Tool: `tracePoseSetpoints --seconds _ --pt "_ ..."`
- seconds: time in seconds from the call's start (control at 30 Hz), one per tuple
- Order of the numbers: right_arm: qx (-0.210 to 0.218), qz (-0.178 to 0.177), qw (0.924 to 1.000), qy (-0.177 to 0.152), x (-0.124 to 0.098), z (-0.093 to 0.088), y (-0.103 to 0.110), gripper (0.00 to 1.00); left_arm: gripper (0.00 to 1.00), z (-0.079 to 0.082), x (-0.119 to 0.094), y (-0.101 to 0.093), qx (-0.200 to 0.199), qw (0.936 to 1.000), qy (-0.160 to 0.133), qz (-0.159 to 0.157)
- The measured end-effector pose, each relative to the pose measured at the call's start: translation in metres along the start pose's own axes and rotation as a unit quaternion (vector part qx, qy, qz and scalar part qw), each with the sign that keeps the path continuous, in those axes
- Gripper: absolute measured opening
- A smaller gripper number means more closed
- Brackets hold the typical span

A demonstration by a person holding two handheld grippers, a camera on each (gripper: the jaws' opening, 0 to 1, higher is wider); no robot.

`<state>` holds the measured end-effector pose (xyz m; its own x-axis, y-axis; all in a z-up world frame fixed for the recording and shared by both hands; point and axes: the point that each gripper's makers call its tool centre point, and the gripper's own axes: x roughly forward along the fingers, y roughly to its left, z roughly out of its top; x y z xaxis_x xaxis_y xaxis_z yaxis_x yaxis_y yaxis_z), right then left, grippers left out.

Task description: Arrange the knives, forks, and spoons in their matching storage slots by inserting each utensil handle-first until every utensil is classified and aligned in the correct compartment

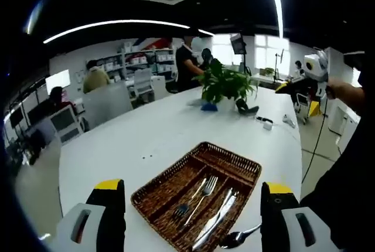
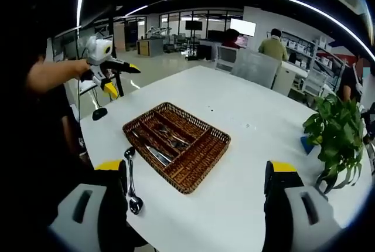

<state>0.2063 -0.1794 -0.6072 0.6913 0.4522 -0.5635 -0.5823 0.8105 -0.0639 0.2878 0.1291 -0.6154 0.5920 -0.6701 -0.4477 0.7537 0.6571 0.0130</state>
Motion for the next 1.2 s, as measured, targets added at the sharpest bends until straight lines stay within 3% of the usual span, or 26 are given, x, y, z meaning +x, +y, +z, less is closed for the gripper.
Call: tracePoseSetpoints --seconds 0.07,0.23,0.33,0.47,0.57,0.7,0.83,0.9,1.03,1.2 --pt "0.012 -0.005 0.9999 -0.009 -0.002 0.000 -0.003 0.99 1.00 0.002 -0.019 0.003 -0.028 0.9993 -0.014 0.019" --pt "0.020 -0.011 0.9996 -0.018 -0.007 -0.003 -0.005 0.99 1.00 0.009 -0.062 -0.005 -0.035 0.9971 -0.039 0.055" --pt "0.031 -0.014 0.9993 -0.012 -0.009 -0.010 -0.004 0.99 1.00 -0.005 -0.079 -0.011 -0.048 0.9959 -0.022 0.074" --pt "0.038 -0.007 0.9992 -0.006 -0.009 -0.015 0.006 0.99 1.00 -0.038 -0.094 -0.015 -0.035 0.9958 0.020 0.082" --pt "0.037 -0.009 0.9993 -0.001 -0.006 -0.016 0.010 0.99 1.00 -0.052 -0.100 -0.009 -0.020 0.9947 0.035 0.095" --pt "0.040 -0.013 0.9991 -0.003 -0.003 -0.005 0.021 0.99 1.00 -0.064 -0.101 -0.003 -0.027 0.9954 0.042 0.082" --pt "0.028 -0.025 0.9992 0.015 -0.001 -0.004 0.027 0.99 1.00 -0.058 -0.105 0.010 -0.008 0.9961 0.031 0.083" --pt "0.021 -0.030 0.9993 0.002 -0.004 0.006 0.033 0.99 1.00 -0.055 -0.108 0.014 -0.005 0.9970 0.027 0.073" --pt "0.006 -0.043 0.9990 0.014 -0.001 0.005 0.037 0.99 1.00 -0.060 -0.111 0.026 0.009 0.9970 0.032 0.070" --pt "-0.010 -0.051 0.9985 0.016 0.002 0.014 0.044 0.99 1.00 -0.058 -0.118 0.034 0.022 0.9975 0.012 0.066"
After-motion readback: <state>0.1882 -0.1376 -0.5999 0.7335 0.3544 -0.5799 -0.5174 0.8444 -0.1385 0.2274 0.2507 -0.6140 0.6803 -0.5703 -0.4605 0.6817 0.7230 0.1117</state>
